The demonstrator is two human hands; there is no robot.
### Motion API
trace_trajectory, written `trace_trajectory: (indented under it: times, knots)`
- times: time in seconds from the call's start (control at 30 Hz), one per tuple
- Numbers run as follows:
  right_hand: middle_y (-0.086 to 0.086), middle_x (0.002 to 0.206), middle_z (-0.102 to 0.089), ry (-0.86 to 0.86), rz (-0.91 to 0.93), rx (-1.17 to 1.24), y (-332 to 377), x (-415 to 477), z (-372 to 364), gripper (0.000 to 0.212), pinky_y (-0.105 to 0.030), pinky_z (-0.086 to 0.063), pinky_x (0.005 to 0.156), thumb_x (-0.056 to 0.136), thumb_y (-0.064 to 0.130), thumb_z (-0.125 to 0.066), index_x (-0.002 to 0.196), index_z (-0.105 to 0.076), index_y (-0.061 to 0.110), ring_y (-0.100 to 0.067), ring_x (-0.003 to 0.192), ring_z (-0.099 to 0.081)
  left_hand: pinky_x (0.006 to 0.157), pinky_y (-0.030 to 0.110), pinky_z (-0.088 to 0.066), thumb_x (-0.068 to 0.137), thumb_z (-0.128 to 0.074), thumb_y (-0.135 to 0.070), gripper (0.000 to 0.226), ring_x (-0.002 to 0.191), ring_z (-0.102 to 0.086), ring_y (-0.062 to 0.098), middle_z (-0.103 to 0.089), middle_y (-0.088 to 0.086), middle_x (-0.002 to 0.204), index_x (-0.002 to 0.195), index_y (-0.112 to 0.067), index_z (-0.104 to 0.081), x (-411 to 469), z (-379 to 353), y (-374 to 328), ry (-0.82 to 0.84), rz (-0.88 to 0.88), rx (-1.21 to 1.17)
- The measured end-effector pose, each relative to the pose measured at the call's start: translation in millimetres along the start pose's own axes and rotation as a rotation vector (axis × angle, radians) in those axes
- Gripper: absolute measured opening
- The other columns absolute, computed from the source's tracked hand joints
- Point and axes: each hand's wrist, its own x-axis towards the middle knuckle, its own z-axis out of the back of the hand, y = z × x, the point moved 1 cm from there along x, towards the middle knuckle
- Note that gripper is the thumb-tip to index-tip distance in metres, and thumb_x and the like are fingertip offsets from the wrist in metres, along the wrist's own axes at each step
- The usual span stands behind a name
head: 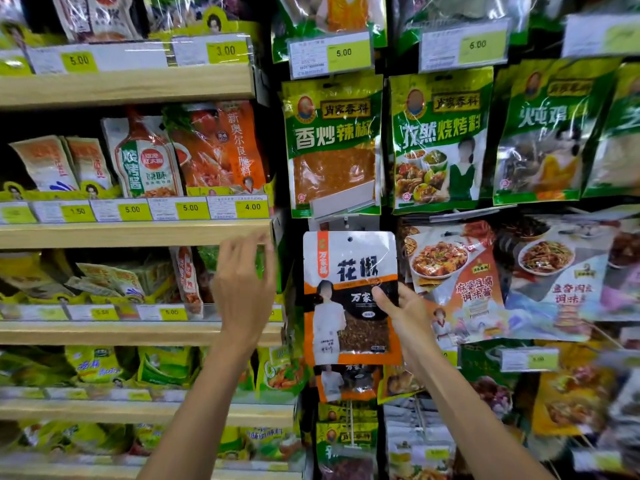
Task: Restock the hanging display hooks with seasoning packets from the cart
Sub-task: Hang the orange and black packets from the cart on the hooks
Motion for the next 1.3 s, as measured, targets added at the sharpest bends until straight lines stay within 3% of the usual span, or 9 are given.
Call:
trace_trajectory:
  times: [0.07, 0.13, 0.3, 0.53, 0.63, 0.83, 0.97, 1.17, 1.3]
  knots:
    - [0.009, 0.105, -0.069, 0.006, 0.011, -0.007, -0.5, 6.2, -0.2, 0.013, -0.011, -0.048, 0.081, 0.092, 0.024, -0.061, 0.105, -0.065, 0.025, 0.001, 0.099, -0.061, 0.083, 0.033, -0.046, 0.095, -0.053, -0.015, 0.024, 0.096, -0.06, 0.031, -0.066, 0.015, 0.101, 0.111, 0.0, -0.064, 13.8, -8.2, 14.5, -0.009, -0.134, 0.121]
    - [0.013, 0.104, -0.067, 0.006, 0.026, -0.028, 0.9, 13.1, -0.7, 0.012, -0.01, -0.047, 0.076, 0.093, 0.023, -0.061, 0.104, -0.063, 0.027, 0.003, 0.098, -0.06, 0.097, 0.041, -0.041, 0.096, -0.049, -0.016, 0.028, 0.107, -0.057, 0.036, -0.063, 0.018, 0.113, 0.114, 0.001, -0.061, 19.6, -18.3, 28.6, 0.047, -0.181, 0.203]
    - [0.005, 0.112, -0.068, -0.006, 0.049, -0.033, 1.5, 27.2, -2.7, 0.02, -0.023, -0.047, 0.09, 0.094, 0.02, -0.06, 0.113, -0.063, 0.018, -0.006, 0.106, -0.06, 0.096, 0.043, -0.038, 0.097, -0.044, -0.016, 0.026, 0.107, -0.053, 0.037, -0.059, 0.021, 0.112, 0.112, 0.001, -0.059, 19.1, -34.5, 53.1, 0.089, -0.264, 0.253]
    - [0.011, 0.095, -0.07, -0.066, 0.047, -0.085, -2.8, 37.2, -6.7, 0.008, -0.007, -0.048, 0.066, 0.093, 0.02, -0.062, 0.095, -0.064, 0.027, 0.011, 0.083, -0.062, 0.095, 0.042, -0.037, 0.098, -0.042, -0.015, 0.025, 0.106, -0.051, 0.035, -0.059, 0.021, 0.11, 0.111, 0.0, -0.057, 20.7, -40.7, 62.9, 0.063, -0.326, 0.241]
    - [0.007, 0.093, -0.071, -0.123, 0.036, -0.112, -5.0, 42.4, -9.3, 0.007, -0.015, -0.048, 0.07, 0.092, 0.022, -0.063, 0.089, -0.066, 0.027, -0.001, 0.088, -0.065, 0.094, 0.042, -0.038, 0.098, -0.043, -0.016, 0.025, 0.107, -0.049, 0.034, -0.059, 0.021, 0.11, 0.112, 0.0, -0.057, 21.3, -41.7, 66.0, 0.051, -0.338, 0.236]
    - [-0.005, 0.096, -0.071, -0.18, -0.005, -0.199, -8.2, 70.3, -18.3, 0.012, -0.046, -0.052, 0.091, 0.091, 0.024, -0.064, 0.097, -0.066, 0.013, -0.022, 0.095, -0.066, 0.093, 0.042, -0.038, 0.098, -0.044, -0.017, 0.024, 0.107, -0.047, 0.033, -0.058, 0.02, 0.112, 0.113, -0.002, -0.055, 21.4, -43.5, 69.7, 0.051, -0.354, 0.242]
    - [-0.017, 0.122, -0.064, -0.234, -0.051, -0.267, -11.1, 93.8, -27.7, 0.045, -0.045, -0.048, 0.099, 0.091, 0.026, -0.065, 0.125, -0.057, -0.003, -0.031, 0.116, -0.059, 0.094, 0.042, -0.037, 0.097, -0.045, -0.017, 0.024, 0.108, -0.047, 0.032, -0.058, 0.02, 0.112, 0.114, -0.003, -0.056, 21.6, -42.4, 70.3, 0.064, -0.361, 0.258]
    - [-0.02, 0.12, -0.063, -0.309, -0.131, -0.305, -17.9, 116.8, -33.7, 0.04, -0.036, -0.047, 0.09, 0.093, 0.023, -0.062, 0.122, -0.058, -0.004, -0.036, 0.113, -0.058, 0.098, 0.043, -0.039, 0.097, -0.046, -0.016, 0.027, 0.109, -0.051, 0.034, -0.059, 0.019, 0.114, 0.115, -0.001, -0.059, 23.0, -37.4, 69.9, 0.121, -0.383, 0.271]
    - [-0.022, 0.122, -0.061, -0.333, -0.172, -0.389, -14.2, 116.0, -38.1, 0.042, -0.039, -0.046, 0.089, 0.094, 0.024, -0.06, 0.123, -0.053, -0.005, -0.038, 0.114, -0.056, 0.099, 0.043, -0.038, 0.097, -0.046, -0.016, 0.028, 0.11, -0.052, 0.035, -0.059, 0.019, 0.115, 0.117, -0.001, -0.058, 23.1, -33.8, 67.7, 0.149, -0.371, 0.261]
